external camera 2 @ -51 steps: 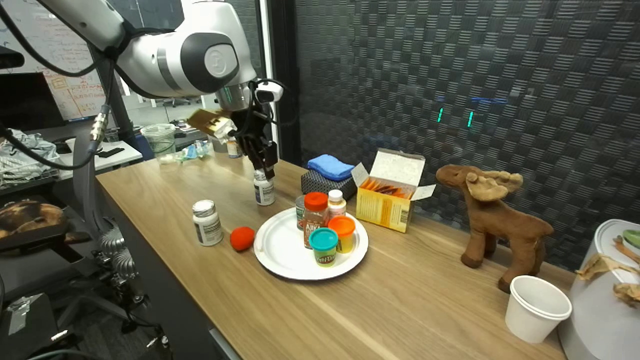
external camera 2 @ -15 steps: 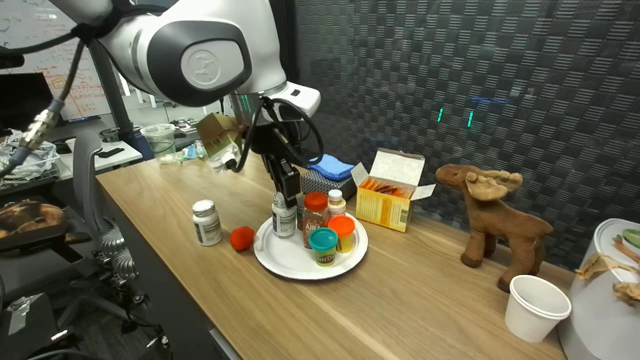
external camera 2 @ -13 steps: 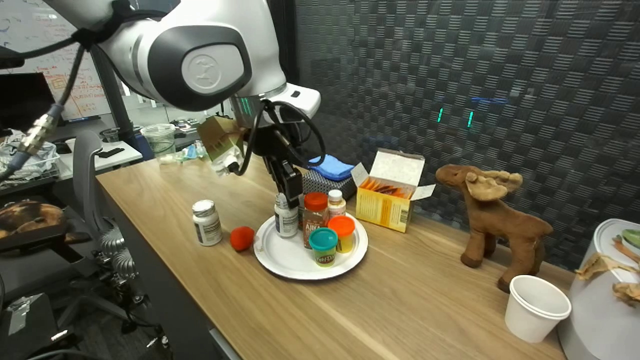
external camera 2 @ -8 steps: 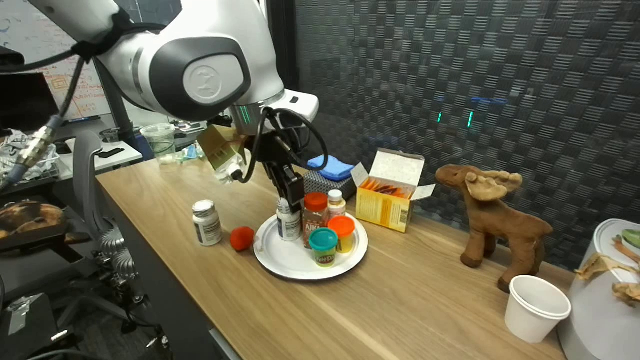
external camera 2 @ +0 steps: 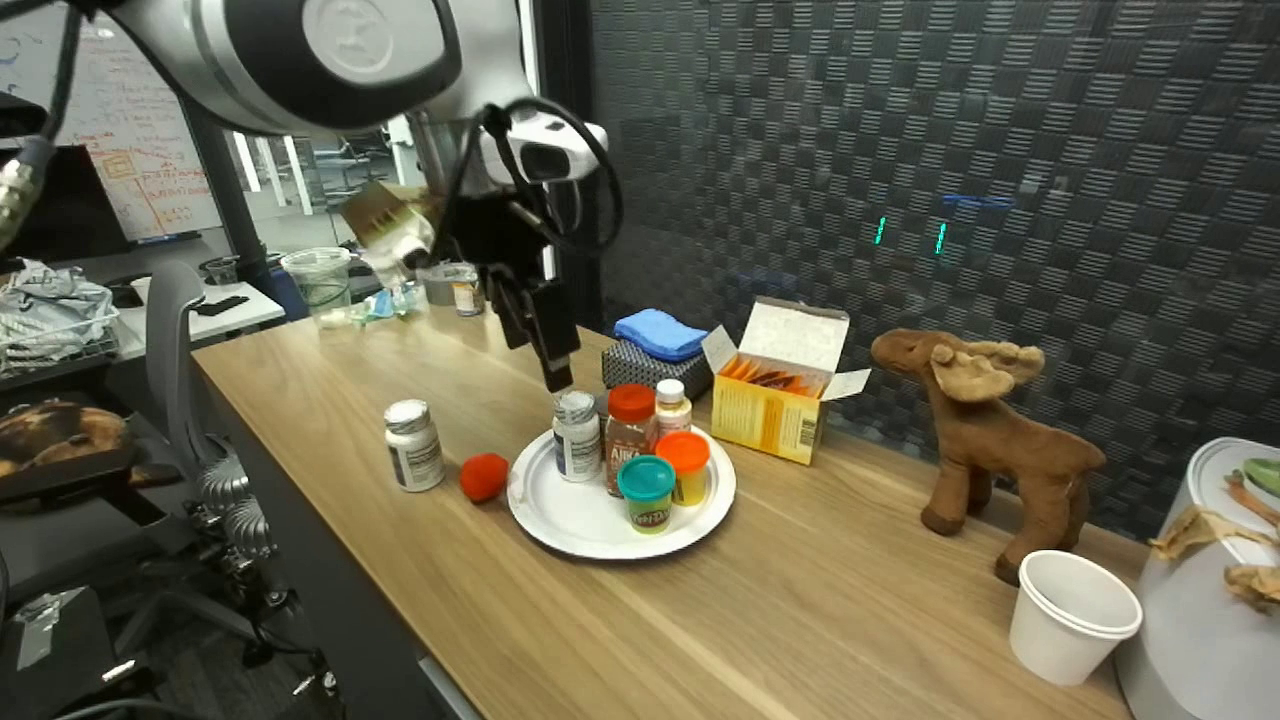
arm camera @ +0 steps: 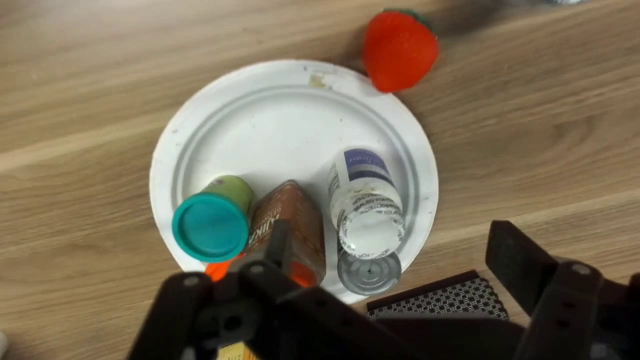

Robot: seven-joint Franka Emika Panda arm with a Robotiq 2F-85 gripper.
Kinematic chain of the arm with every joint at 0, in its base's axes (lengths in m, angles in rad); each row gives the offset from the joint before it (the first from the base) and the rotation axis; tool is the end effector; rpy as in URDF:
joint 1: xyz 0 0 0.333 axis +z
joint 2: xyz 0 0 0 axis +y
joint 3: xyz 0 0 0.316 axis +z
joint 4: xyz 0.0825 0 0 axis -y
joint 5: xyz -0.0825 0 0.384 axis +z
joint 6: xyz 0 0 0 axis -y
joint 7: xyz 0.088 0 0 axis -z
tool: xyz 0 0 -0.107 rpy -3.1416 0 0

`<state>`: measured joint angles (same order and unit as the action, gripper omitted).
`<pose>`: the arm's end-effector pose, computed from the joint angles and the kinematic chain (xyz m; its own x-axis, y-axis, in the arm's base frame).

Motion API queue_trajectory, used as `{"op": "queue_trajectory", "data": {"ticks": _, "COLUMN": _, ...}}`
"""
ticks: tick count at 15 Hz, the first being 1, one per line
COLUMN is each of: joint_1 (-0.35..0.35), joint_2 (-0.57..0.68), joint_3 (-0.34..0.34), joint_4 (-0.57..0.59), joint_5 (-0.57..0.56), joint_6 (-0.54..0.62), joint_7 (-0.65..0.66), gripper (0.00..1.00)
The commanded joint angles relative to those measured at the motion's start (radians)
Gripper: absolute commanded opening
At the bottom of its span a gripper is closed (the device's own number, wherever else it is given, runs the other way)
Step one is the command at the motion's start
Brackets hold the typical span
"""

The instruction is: Put the bottles on the tray

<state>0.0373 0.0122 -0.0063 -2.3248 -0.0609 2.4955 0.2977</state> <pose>0.5238 0.0166 0.3494 0.9626 -0.2166 0.1628 -0.2189 -0.9757 -0.0040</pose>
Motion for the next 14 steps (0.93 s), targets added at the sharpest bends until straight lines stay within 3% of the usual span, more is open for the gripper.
{"op": "queue_trajectory", "data": {"ticks": 1, "joint_1": 0.013, "joint_2": -0.211, "joint_3": 0.038, "joint_4": -0.079, "joint_5": 0.014, "joint_6": -0.19, "joint_7": -0.001, "gripper": 1.0}}
{"op": "queue_trajectory", "data": {"ticks": 4, "joint_1": 0.03, "joint_2": -0.314, "joint_3": 0.085, "joint_4": -0.11, "joint_5": 0.03, "joint_6": -0.313, "joint_7": -0.006, "gripper": 0.99}}
{"op": "queue_trajectory", "data": {"ticks": 6, "joint_1": 0.053, "joint_2": -0.357, "joint_3": 0.106, "joint_4": -0.134, "joint_5": 0.079, "joint_6": -0.336, "joint_7": -0.033, "gripper": 1.0}}
{"op": "queue_trajectory", "data": {"ticks": 10, "joint_1": 0.091, "joint_2": -0.358, "joint_3": 0.132, "joint_4": -0.186, "joint_5": 0.163, "joint_6": -0.252, "joint_7": -0.062, "gripper": 1.0}}
{"op": "queue_trajectory", "data": {"ticks": 14, "joint_1": 0.09, "joint_2": -0.286, "joint_3": 0.167, "joint_4": -0.254, "joint_5": 0.134, "joint_6": -0.042, "joint_7": -0.032, "gripper": 1.0}}
